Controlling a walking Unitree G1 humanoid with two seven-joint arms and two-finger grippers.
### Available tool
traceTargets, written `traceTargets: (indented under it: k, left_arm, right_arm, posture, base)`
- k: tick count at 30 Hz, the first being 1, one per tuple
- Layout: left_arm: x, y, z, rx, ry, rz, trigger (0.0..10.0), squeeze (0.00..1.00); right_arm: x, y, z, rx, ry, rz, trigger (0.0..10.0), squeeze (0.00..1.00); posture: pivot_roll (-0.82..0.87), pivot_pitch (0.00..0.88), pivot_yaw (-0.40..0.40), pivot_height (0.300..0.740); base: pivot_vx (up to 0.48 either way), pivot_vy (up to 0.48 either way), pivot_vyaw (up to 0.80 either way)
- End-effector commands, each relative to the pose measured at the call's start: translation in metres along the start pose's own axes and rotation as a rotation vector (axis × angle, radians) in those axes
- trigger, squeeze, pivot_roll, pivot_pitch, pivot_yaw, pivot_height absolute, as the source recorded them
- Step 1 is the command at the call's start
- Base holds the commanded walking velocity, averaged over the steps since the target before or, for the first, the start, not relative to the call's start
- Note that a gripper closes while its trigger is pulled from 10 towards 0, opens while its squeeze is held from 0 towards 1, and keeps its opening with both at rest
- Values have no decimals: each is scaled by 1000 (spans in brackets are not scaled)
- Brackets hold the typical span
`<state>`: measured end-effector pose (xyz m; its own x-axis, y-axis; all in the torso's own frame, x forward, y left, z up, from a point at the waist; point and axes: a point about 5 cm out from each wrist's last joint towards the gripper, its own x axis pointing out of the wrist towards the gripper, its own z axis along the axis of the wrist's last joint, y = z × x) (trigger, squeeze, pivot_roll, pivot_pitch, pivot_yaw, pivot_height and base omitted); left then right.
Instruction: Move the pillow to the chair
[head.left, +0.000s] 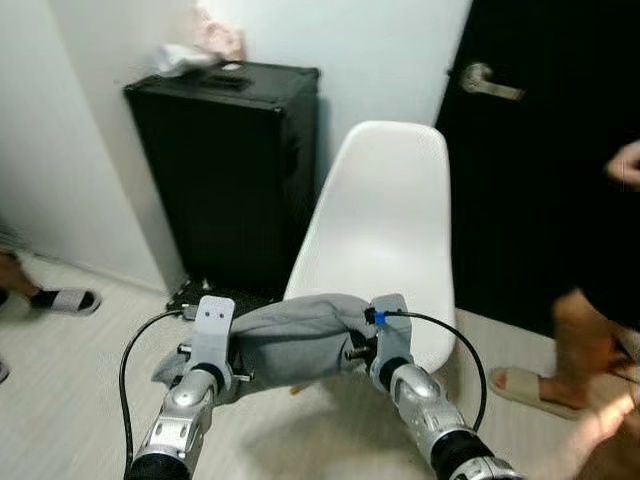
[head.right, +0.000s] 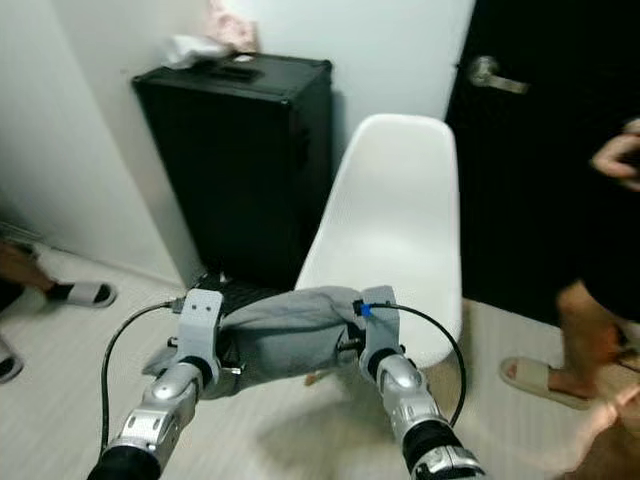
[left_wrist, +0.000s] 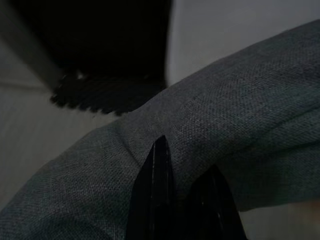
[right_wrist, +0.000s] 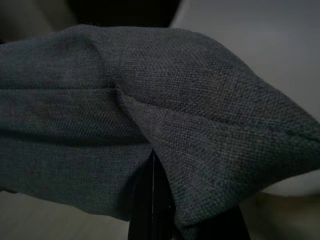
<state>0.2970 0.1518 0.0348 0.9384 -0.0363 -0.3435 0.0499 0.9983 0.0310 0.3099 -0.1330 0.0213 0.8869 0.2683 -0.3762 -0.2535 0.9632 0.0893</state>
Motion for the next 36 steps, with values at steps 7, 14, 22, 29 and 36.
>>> traceTargets:
  k: [7,14,22,29,36]
  left_arm:
    - [-2,17,15,-28,-88,67,10000,0]
    - [-3,19,18,-30,-101,72,10000,0]
    - [-6,20,19,-37,-138,92,10000,0]
    - [-4,17,24,-54,-160,81,10000,0]
    - [-5,17,33,-24,-204,77,10000,0]
  right_arm:
    - [-6,-19,-6,33,12,-90,10000,0]
    - [-6,-18,-5,27,6,-91,10000,0]
    - [-3,-8,-3,7,2,-34,10000,0]
    - [-1,-10,4,5,-24,-36,10000,0]
    - [1,-13,12,-34,-52,-62,10000,0]
  posture:
    - [69,38,21,740]
    - [70,40,22,740]
    - [76,25,9,740]
    - [80,22,8,740]
    - [80,23,7,740]
  base:
    - [0,0,-800]
    - [0,0,-800]
    - [0,0,0]
    - [0,0,0]
    - [0,0,0]
